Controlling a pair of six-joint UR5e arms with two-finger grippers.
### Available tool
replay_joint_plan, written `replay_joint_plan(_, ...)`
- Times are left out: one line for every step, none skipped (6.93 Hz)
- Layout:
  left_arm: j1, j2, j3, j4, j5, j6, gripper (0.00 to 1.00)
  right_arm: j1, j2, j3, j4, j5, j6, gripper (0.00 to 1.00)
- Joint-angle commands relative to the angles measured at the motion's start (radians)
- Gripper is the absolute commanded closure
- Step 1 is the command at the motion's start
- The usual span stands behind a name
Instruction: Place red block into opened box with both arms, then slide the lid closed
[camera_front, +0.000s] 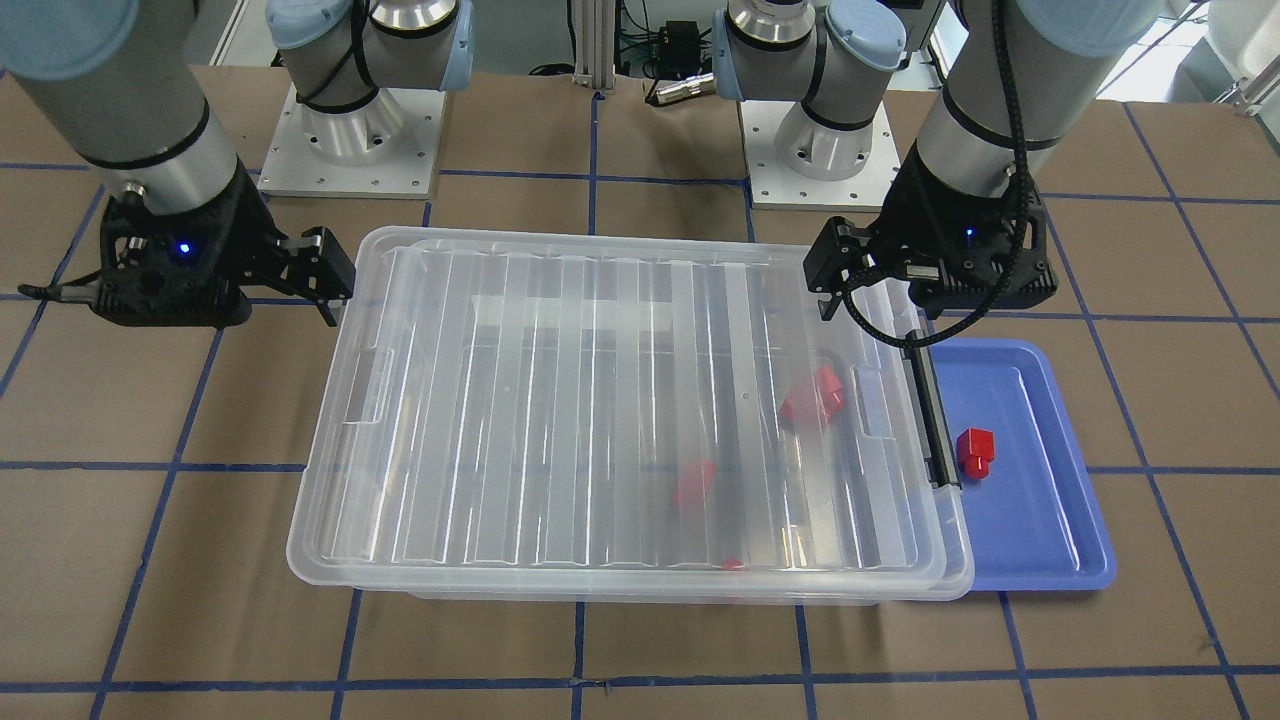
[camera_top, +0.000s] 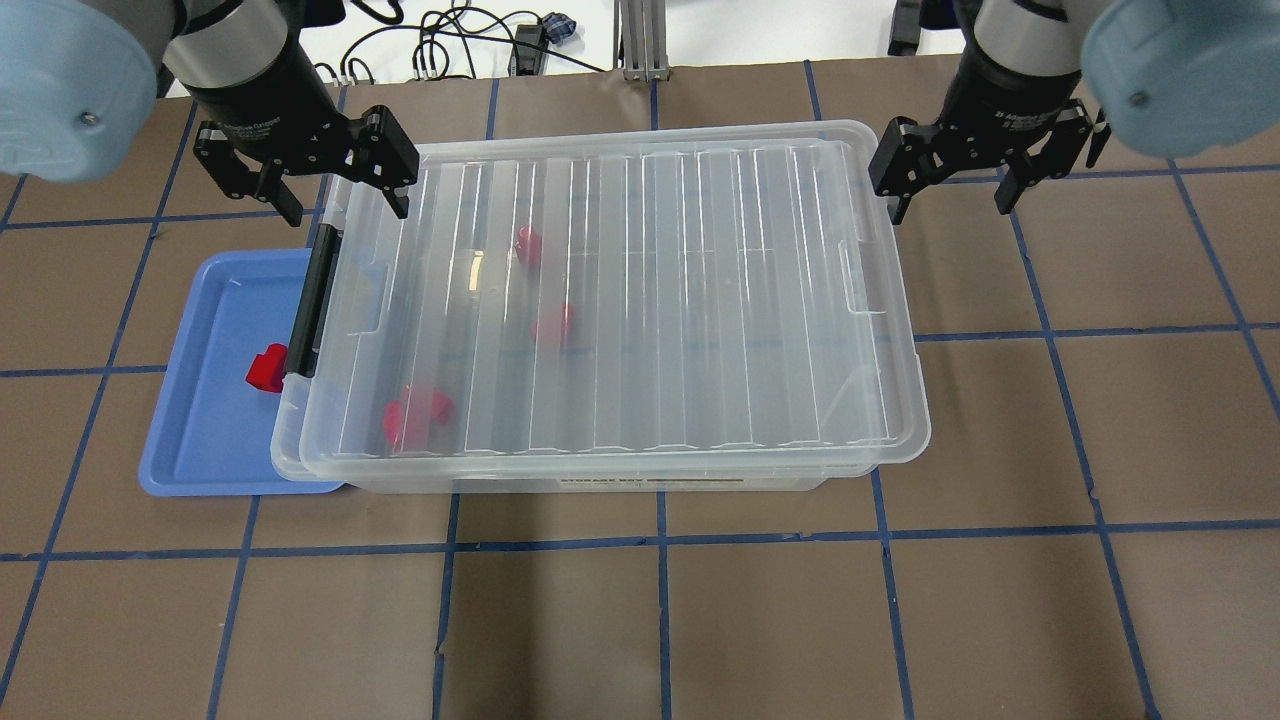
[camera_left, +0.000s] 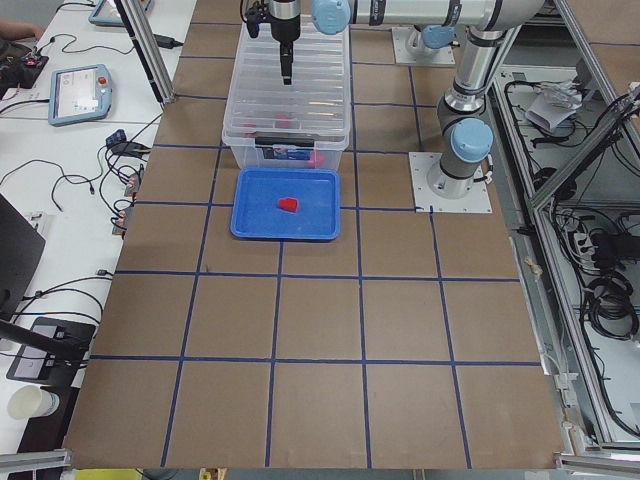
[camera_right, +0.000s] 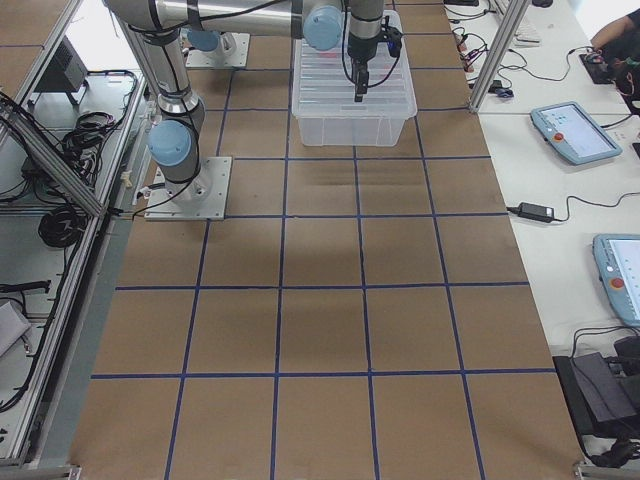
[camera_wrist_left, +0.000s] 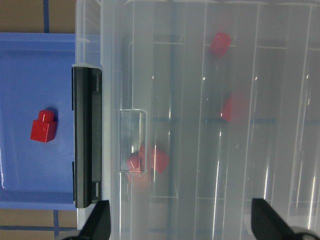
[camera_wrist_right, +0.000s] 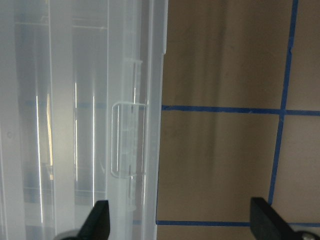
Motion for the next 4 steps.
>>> replay_joint_plan(0.002, 0.003, 0.011, -0.019, 0.006, 0.001, 0.00, 0.000, 0.057, 0.133, -0.222, -0.002, 0.000, 0.00)
replay_joint_plan(0.028, 0.009, -0.001, -0.058, 0.010, -0.001, 0.00, 0.000, 0.067, 0.136, -0.243, -0.007, 0.000, 0.00)
replay_joint_plan(0.065, 0.000, 0.009, -0.044, 0.011, 0.008, 0.00, 0.000, 0.070, 0.139, -0.244, -0.007, -0.002, 0.00)
replay_joint_plan(0.132, -0.011, -0.015, 0.001, 0.008, 0.049, 0.00, 0.000, 0.070, 0.139, -0.247, -0.011, -0.002, 0.00)
